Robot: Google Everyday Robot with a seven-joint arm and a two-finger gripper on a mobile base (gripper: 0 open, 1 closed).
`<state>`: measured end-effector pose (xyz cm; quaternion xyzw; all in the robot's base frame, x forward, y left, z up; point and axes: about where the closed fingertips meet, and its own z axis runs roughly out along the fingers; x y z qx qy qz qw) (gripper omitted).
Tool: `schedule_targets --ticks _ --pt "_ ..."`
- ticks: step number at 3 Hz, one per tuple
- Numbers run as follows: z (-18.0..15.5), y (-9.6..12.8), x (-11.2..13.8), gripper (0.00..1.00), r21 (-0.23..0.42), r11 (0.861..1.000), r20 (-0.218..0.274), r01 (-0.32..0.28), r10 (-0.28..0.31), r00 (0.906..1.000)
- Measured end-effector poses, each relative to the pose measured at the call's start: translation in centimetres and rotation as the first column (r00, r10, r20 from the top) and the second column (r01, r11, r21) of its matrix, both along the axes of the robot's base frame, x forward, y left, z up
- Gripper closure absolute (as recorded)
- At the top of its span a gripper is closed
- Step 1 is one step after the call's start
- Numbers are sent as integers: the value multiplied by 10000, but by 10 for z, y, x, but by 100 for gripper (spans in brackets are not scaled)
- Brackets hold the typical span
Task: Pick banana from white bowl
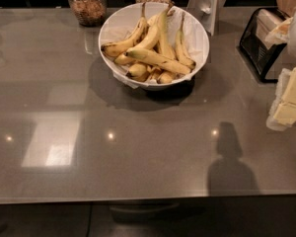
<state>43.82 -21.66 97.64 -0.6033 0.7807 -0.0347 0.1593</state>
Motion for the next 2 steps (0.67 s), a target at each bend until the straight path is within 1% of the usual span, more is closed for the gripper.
schedule_targets --ticks 1,2 --pt "0 0 0 0 3 10000 2 0 0 10000" --pt "2 3 2 0 265 9996 148 -25 21 9999"
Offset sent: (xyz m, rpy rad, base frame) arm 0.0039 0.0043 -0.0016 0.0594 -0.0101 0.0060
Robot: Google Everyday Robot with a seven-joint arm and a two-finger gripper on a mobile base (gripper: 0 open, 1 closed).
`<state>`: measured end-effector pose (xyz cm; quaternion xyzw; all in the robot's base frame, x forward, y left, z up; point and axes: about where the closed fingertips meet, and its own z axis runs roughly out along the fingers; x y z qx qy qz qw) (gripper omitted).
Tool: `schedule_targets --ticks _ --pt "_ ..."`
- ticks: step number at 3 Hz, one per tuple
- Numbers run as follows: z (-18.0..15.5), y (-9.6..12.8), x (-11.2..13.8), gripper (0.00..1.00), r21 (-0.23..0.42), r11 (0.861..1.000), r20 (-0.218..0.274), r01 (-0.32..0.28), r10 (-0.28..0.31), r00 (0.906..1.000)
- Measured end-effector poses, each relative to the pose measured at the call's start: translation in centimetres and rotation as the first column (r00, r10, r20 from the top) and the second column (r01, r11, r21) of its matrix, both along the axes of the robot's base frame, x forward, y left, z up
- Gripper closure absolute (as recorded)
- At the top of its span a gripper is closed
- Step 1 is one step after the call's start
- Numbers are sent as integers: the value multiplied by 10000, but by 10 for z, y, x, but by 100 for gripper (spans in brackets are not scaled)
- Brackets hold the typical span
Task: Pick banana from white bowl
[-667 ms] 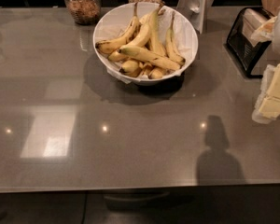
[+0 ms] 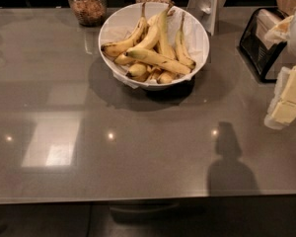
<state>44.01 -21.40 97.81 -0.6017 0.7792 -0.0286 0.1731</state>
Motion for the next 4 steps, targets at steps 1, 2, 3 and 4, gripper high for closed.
schedule_targets --ticks 1,2,3,4 --pt "0 15 9 0 1056 9942 387 -223 183 9991" --pt "1 45 30 0 2798 9576 908 -682 443 9949" --pt "4 82 59 0 4342 8927 1263 -1205 721 9894" --pt "-1 119 97 0 5602 8171 1282 -1360 767 9888"
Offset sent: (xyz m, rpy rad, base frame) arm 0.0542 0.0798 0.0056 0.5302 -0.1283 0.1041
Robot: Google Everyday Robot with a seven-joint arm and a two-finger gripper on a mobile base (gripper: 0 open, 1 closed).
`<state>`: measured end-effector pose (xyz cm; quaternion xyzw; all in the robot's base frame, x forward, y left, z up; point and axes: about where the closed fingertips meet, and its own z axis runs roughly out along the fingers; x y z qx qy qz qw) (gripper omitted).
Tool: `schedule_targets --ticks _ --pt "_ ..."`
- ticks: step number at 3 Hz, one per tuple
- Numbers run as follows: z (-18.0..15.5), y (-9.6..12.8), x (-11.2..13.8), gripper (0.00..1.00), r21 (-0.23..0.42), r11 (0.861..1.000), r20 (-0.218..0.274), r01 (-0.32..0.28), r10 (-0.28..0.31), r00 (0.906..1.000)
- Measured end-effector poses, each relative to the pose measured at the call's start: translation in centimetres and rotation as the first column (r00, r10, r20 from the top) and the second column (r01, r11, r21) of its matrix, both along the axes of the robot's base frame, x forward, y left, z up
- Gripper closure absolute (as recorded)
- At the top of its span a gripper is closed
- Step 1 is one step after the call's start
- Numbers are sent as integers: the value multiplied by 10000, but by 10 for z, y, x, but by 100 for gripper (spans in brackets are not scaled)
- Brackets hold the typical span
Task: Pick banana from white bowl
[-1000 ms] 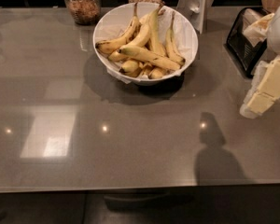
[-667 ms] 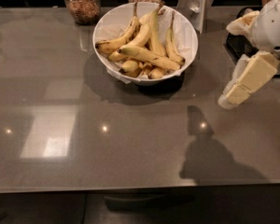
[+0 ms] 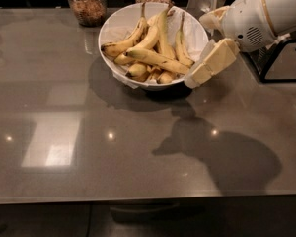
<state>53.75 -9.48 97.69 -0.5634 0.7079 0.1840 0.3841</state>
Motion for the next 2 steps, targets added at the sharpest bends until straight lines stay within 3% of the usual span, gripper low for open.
schedule_targets --ticks 1,2 --pt "0 0 0 0 0 10000 2 1 -1 10000" --pt "-6 4 16 0 -46 9998 431 178 -176 9989"
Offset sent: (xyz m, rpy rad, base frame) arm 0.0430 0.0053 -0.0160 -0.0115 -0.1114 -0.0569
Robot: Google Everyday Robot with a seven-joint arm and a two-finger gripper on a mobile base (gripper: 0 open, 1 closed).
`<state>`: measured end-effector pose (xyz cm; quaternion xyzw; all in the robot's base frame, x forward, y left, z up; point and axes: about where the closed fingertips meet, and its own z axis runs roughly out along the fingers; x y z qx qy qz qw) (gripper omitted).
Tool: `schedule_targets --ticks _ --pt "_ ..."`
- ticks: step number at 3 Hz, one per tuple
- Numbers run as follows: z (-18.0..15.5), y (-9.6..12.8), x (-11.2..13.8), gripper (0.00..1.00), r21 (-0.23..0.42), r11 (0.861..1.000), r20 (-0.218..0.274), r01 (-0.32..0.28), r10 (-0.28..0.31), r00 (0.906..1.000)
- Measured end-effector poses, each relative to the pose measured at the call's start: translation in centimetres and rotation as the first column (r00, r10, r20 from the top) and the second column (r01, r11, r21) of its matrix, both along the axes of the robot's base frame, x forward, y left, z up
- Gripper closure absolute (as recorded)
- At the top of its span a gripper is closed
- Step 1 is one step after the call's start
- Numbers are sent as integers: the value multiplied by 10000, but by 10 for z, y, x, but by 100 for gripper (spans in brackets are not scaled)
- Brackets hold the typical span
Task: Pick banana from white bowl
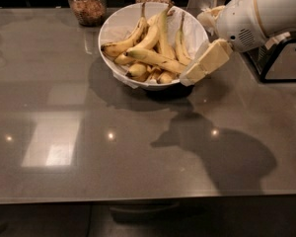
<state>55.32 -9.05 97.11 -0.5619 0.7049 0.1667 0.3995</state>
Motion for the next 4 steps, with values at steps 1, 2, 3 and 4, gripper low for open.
schedule_targets --ticks 1,2,3,4 --pt "-11 11 23 11 107 9999 475 116 -121 9988" --pt "-23 19 40 29 97 9998 792 192 -199 9967" --pt "-35 26 54 31 70 9999 903 155 -161 9958" --pt "-46 34 65 30 92 10000 888 34 -42 9960"
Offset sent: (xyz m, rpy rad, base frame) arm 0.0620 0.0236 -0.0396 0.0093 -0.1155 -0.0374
